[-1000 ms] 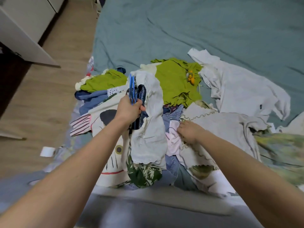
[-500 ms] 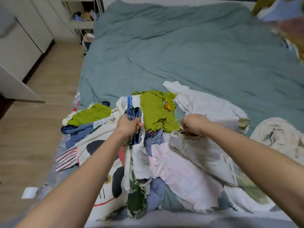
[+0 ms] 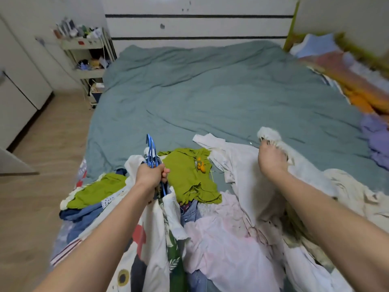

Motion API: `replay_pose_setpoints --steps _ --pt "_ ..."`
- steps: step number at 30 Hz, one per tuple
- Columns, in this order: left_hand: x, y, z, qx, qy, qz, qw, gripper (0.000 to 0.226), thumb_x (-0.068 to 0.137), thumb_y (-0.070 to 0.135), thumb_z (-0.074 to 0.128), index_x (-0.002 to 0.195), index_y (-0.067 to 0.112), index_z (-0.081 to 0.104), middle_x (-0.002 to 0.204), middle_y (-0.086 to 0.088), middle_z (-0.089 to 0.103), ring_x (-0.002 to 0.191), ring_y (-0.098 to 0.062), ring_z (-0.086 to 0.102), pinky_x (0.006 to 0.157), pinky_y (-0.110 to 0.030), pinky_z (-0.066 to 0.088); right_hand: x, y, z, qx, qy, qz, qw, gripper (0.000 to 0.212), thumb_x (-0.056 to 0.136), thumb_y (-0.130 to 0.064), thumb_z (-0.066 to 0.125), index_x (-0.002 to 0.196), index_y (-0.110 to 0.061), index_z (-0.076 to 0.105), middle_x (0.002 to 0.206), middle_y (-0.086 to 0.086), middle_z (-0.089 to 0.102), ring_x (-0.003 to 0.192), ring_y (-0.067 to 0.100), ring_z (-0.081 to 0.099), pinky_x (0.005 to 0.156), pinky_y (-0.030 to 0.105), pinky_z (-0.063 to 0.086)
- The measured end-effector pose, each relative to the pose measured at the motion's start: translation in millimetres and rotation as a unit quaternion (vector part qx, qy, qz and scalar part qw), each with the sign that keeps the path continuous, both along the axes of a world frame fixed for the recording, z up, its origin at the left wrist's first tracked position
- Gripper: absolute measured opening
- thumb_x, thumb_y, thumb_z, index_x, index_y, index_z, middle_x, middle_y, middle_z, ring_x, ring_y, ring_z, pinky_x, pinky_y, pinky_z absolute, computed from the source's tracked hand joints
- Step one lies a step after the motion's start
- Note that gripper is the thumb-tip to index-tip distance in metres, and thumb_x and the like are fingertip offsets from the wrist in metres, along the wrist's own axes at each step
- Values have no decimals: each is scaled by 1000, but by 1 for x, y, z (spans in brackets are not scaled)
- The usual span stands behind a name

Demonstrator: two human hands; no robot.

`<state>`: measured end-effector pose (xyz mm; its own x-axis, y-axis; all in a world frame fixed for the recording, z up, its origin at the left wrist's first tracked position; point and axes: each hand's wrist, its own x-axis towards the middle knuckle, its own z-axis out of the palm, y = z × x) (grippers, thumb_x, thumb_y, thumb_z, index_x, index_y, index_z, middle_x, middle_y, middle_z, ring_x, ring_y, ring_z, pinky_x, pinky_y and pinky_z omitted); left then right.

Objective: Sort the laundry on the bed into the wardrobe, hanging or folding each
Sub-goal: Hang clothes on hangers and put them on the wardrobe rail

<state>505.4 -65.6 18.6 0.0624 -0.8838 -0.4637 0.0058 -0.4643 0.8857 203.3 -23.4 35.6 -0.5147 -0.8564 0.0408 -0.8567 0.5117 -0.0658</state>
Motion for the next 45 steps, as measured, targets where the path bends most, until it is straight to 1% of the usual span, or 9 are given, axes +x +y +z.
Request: replay_pose_setpoints --steps 4,9,11,16,19,24,28,37,45 --pt "-18 -11 -29 31 2 0 1000 20 99 5 50 79 4 54 66 -9 58 49 -12 42 41 -18 37 -12 -30 -62 -5 -274 -154 949 33 92 1 40 123 10 48 124 29 56 116 42 54 93 42 43" --pt "-40 -24 -67 69 26 6 997 22 97 4 51 77 -2 57 50 -1 57 39 -8 40 38 -16 36 -13 -68 -165 14 -504 -285 815 21 90 -5 33 90 0 53 58 18 62 37 21 48 39 25 32" --pt "-46 -31 -76 73 38 23 996 20 97 2 51 79 -4 57 48 0 57 38 -6 40 38 -16 35 -14 -83 -197 -7 -557 -332 761 21 91 -8 27 100 -4 45 56 22 60 39 21 40 34 16 23" --pt "-63 -55 -95 97 50 44 993 15 98 1 50 85 -5 55 46 0 56 36 -5 39 36 -15 34 -2 -120 -240 -51 -612 -412 673 17 91 3 30 81 -5 41 55 9 42 56 22 50 54 35 56" --pt "-72 -67 -108 110 43 49 992 18 97 1 50 80 -4 55 56 -6 59 36 -5 40 36 -15 33 13 -139 -270 -11 -605 -377 701 30 96 -6 32 67 -13 32 60 5 30 48 14 26 39 17 24" --pt "-73 -75 -127 117 17 28 993 30 97 7 53 68 3 59 76 -17 54 39 -7 40 46 -22 27 30 -157 -290 41 -561 -333 757 30 97 -21 45 102 6 56 102 20 65 74 27 56 54 30 40" --pt "-69 -72 -130 114 17 22 993 31 97 9 54 68 3 61 73 -15 53 40 -7 40 46 -22 27 30 -155 -284 46 -571 -309 759 26 100 -20 38 100 1 53 85 20 60 63 27 53 57 33 42" --pt "-60 -66 -106 136 23 26 990 21 98 8 54 81 -3 62 61 -7 62 38 -7 41 40 -18 32 8 -130 -231 -50 -753 -306 580 35 105 -35 29 106 -6 47 89 20 67 64 26 67 61 32 55" --pt "-49 -57 -35 117 109 68 985 18 94 -2 55 77 -6 58 69 -13 72 43 -8 56 40 -16 43 29 -121 -124 -28 -798 -173 576 36 99 -45 42 103 -12 54 72 16 70 54 23 68 45 26 53"
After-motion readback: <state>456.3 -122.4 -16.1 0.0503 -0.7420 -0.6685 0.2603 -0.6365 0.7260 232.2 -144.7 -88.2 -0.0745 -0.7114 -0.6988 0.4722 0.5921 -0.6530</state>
